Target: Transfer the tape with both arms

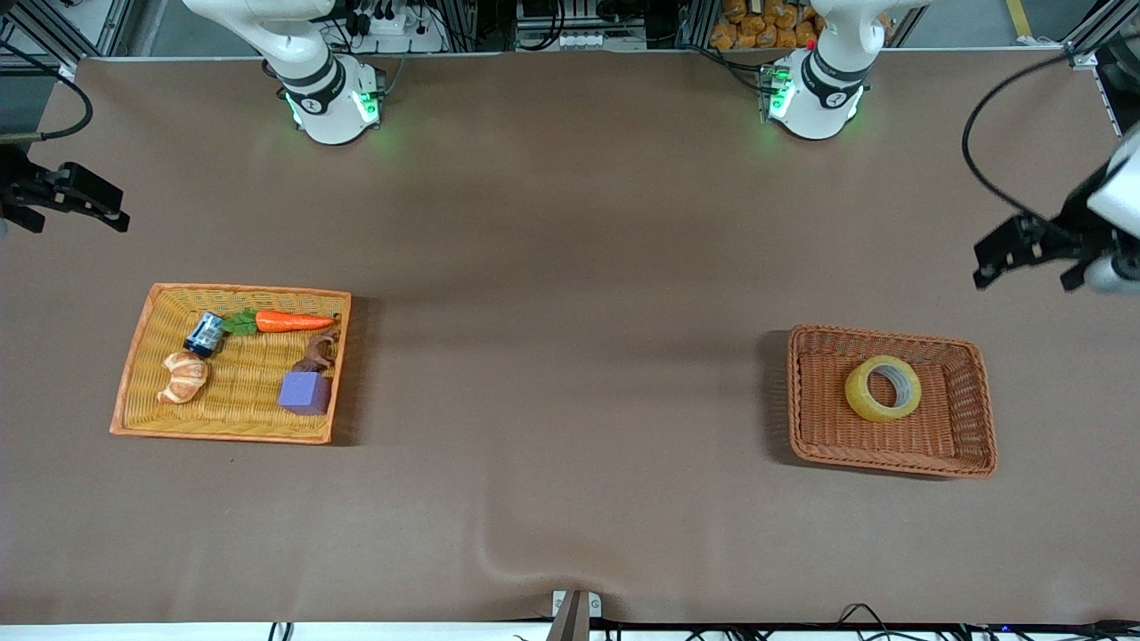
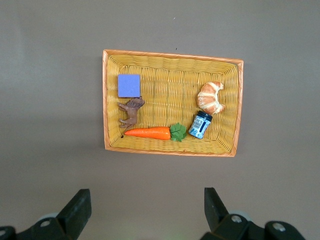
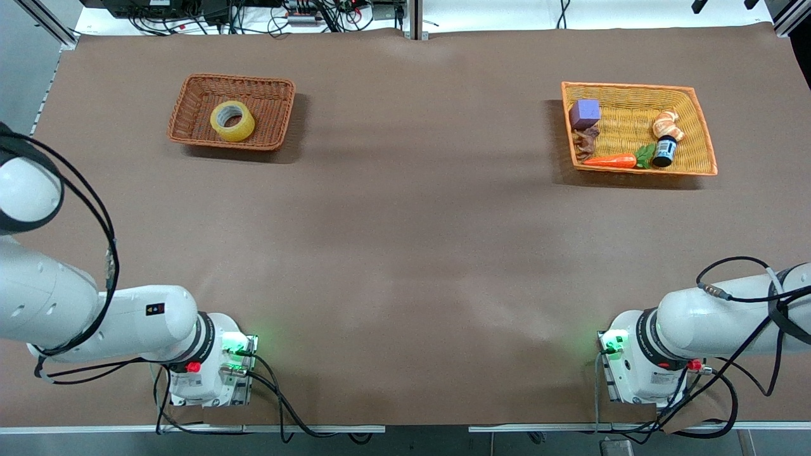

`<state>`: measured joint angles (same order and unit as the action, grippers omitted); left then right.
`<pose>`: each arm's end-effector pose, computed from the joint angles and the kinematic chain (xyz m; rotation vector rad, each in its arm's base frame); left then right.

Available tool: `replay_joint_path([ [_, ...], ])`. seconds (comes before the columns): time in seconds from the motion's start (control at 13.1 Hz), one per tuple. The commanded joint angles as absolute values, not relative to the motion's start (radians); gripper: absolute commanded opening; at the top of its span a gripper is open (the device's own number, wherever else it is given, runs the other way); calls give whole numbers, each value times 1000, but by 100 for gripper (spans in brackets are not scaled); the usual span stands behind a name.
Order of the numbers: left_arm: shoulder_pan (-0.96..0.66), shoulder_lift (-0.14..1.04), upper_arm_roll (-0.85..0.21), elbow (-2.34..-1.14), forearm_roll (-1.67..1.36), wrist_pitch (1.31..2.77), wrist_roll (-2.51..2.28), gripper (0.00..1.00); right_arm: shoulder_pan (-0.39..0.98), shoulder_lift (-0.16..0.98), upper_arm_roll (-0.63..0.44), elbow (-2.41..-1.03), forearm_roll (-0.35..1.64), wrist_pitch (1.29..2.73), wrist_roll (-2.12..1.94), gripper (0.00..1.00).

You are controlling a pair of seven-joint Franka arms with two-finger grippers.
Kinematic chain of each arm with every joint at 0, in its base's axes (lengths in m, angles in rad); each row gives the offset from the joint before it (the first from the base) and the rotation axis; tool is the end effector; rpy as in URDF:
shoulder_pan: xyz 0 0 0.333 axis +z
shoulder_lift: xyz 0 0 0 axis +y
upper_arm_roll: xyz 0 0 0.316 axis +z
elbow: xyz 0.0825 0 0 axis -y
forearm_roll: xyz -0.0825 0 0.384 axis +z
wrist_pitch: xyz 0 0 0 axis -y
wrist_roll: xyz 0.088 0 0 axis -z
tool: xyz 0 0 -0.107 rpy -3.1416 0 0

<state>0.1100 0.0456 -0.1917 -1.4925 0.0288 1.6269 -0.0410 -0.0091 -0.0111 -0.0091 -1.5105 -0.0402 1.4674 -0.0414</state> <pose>0.5733 -0.0412 0.6416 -3.1231 0.0632 -0.1417 0.5405 -0.0145 0.6499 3.1020 0.0305 -0.0515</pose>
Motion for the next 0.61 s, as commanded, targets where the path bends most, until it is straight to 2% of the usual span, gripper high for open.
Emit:
replay_joint_path([
  [0.0, 20, 20, -65, -1523, -41, 1537, -26, 100, -31, -24, 5, -1479, -40, 1424, -43, 100],
  [0.23, 9, -37, -60, -1615, -52, 1584, -15, 100, -35, -38, 3, -1477, -29, 1431, -43, 100],
  [0.54, -6, -43, -45, -1588, -26, 1583, -3, 100, -64, -38, 6, -1477, 64, 1460, -58, 100],
])
